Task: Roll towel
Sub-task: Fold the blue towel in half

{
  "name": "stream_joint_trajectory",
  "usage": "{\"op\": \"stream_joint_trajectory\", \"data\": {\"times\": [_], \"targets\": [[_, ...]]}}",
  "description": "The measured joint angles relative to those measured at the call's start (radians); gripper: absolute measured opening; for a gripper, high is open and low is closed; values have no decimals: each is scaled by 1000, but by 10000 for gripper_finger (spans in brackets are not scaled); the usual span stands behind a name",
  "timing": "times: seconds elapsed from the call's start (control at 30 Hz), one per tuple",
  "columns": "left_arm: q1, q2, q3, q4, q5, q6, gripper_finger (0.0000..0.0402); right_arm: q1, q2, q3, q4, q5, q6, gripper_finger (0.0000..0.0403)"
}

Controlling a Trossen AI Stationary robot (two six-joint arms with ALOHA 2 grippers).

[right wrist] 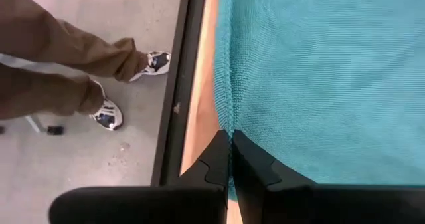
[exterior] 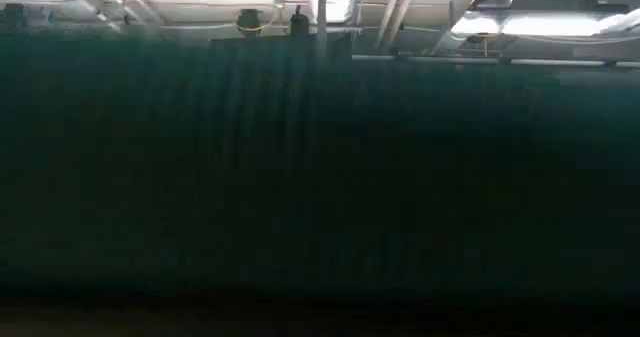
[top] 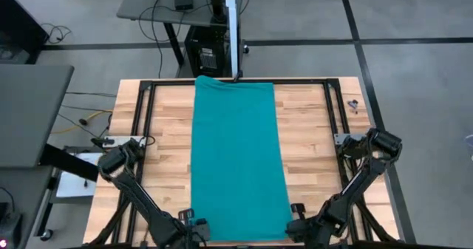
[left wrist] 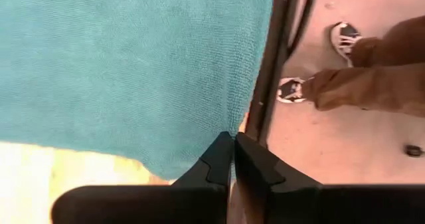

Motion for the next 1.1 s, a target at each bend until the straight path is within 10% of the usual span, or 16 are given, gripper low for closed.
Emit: {"op": "stream_joint_trajectory", "data": {"times": [0.43, 1.1], "targets": [[29, -169, 3, 0, 3, -49, 0, -30, -223, 0, -48, 7, 102, 0], [-71, -108, 2, 317, 161, -241, 0, 99, -147, 1, 262, 6, 328, 0]]}}
